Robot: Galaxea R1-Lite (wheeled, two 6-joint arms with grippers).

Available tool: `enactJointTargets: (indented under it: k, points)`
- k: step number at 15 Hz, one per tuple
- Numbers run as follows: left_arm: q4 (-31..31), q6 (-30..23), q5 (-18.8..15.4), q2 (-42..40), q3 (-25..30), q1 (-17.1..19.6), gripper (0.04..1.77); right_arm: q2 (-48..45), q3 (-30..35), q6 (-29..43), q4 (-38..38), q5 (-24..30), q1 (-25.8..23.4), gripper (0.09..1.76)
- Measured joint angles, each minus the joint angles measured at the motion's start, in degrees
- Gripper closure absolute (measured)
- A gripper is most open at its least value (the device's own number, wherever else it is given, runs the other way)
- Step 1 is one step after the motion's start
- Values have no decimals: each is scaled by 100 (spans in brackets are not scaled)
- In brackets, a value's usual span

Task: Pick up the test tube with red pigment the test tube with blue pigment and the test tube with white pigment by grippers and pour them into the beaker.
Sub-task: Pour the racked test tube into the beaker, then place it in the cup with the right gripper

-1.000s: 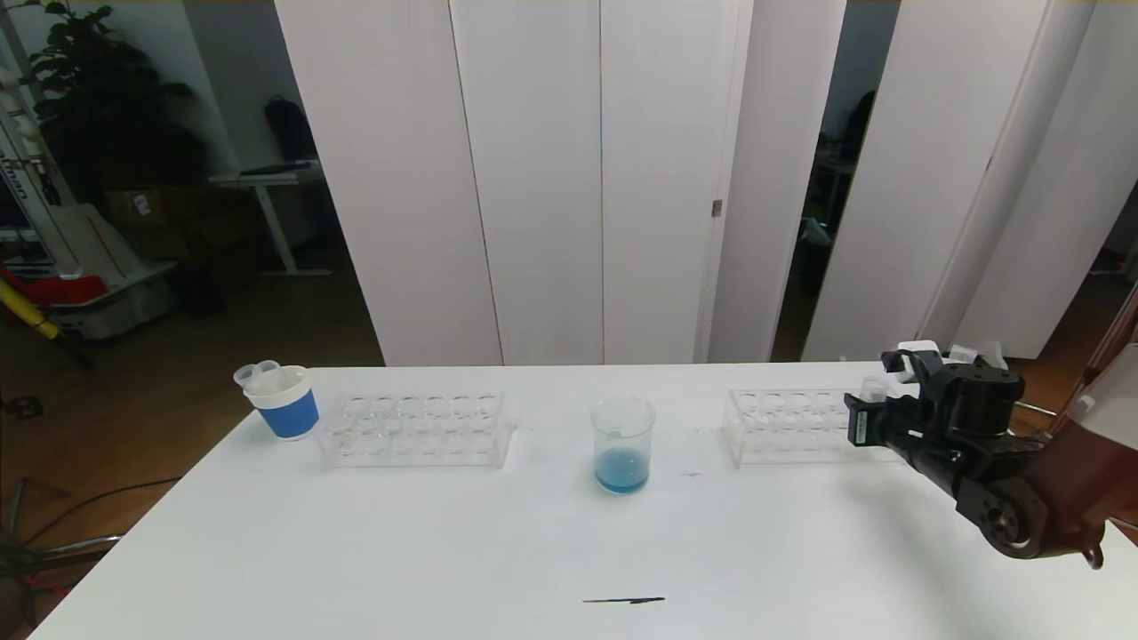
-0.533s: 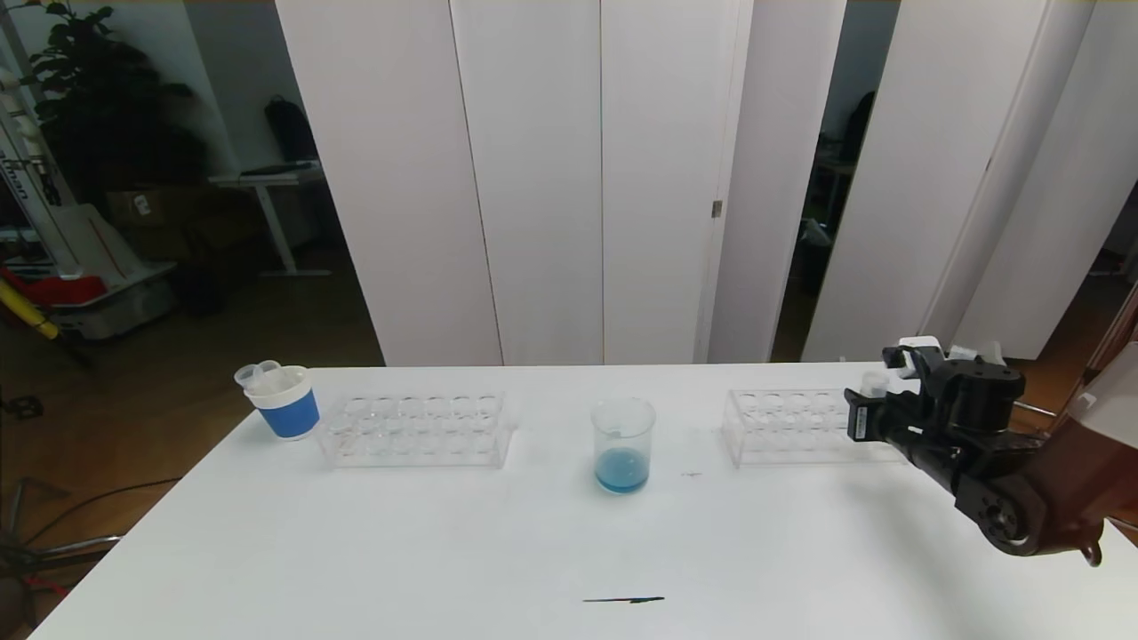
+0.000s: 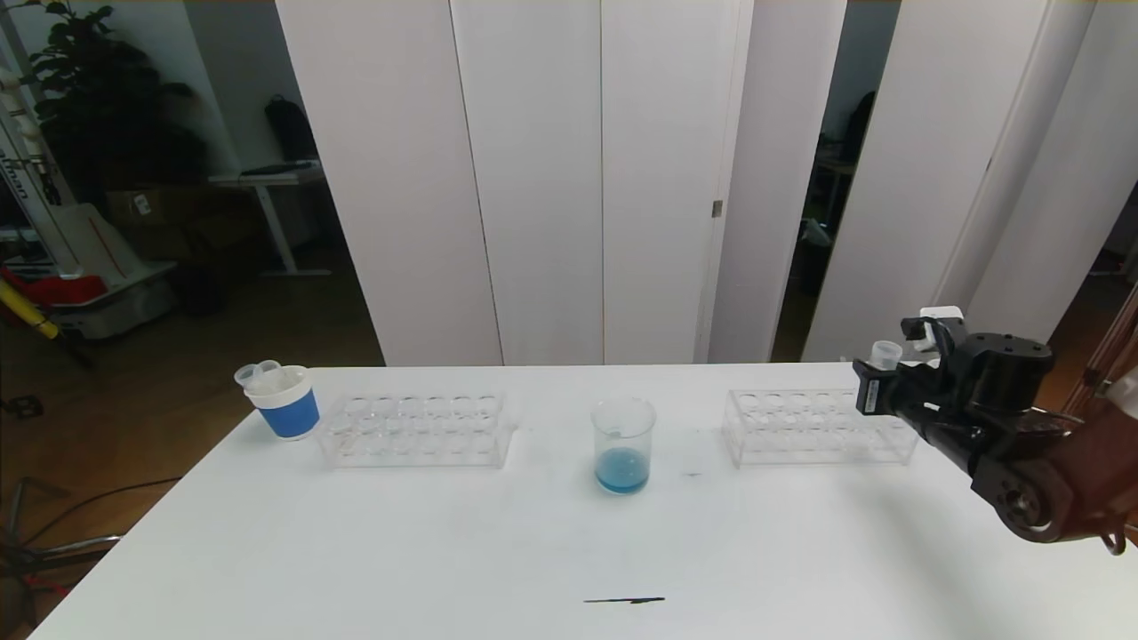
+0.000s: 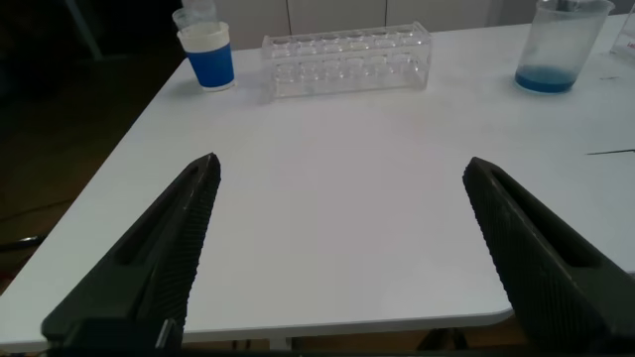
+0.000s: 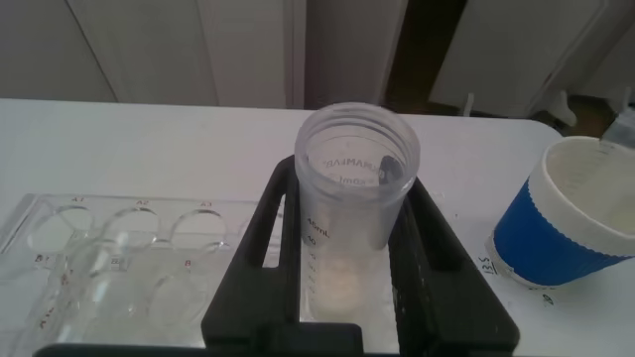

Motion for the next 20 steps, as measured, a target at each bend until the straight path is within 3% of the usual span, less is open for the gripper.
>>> enactJointTargets:
  k: [5, 9, 13, 16, 20]
  points:
    - [0, -1, 2, 0, 0, 0, 6, -461, -472, -6, 752, 55, -10, 127]
    - [0, 0, 0, 0, 0, 0, 6, -639, -1929, -28, 2230, 218, 4, 127]
    - [0, 0, -1, 0, 0, -2, 6, -545, -3660, -50, 3842, 788, 188, 127]
    - [0, -1, 0, 0, 0, 0, 6, -239, -4557, -141, 4025, 1115, 612, 127]
    - [1, -1, 0, 0, 0, 0, 6, 35, -4726, -937, 4036, 1306, 1114, 127]
